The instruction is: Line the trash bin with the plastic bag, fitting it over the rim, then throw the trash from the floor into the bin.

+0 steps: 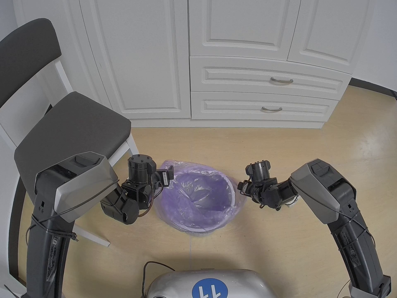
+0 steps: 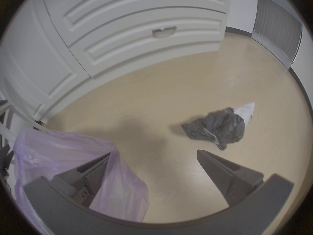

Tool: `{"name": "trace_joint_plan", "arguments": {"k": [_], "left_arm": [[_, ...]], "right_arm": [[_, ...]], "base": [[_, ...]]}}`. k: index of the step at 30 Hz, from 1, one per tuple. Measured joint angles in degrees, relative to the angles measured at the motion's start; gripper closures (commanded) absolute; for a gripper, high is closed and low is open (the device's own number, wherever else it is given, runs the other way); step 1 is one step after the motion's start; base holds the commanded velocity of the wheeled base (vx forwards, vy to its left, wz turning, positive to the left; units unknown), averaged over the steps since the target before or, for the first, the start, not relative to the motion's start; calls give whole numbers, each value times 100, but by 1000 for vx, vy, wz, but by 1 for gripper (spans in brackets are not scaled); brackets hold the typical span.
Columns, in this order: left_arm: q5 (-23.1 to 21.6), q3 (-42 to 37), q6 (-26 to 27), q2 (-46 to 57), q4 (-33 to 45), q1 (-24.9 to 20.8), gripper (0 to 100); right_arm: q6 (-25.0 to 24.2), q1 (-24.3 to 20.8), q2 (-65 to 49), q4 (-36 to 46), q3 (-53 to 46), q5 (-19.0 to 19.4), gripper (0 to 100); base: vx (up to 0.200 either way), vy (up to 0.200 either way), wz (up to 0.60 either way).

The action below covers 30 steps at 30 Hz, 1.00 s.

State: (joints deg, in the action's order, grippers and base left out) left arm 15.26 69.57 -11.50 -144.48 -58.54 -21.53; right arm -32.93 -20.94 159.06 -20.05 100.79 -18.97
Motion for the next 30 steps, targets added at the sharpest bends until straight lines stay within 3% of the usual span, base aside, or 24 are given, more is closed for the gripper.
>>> {"name": "trace_joint_plan", "arguments": {"k": [7,13,18,25,30], "left_arm": [[4,-6,17,-34,2,17,0],[-7,-179,44,57,22,1,0],[1,-483,79,311,218,-158,0],[59,-583,-54,597,1161,-551,0],[72,-411,-334,777,2640,-623,0]], "right_arm": [[-416,33,233,1236,745,-76,0],[-528,-39,169,1108,544,-84,0],[-613,-122,17,517,83,-51,0],[-689,-138,-93,394,-96,-24,0],[-730,-138,-118,389,-110,-21,0]], "base": [[0,0,0],[0,0,0],[0,0,0],[0,0,0],[0,0,0]]}}
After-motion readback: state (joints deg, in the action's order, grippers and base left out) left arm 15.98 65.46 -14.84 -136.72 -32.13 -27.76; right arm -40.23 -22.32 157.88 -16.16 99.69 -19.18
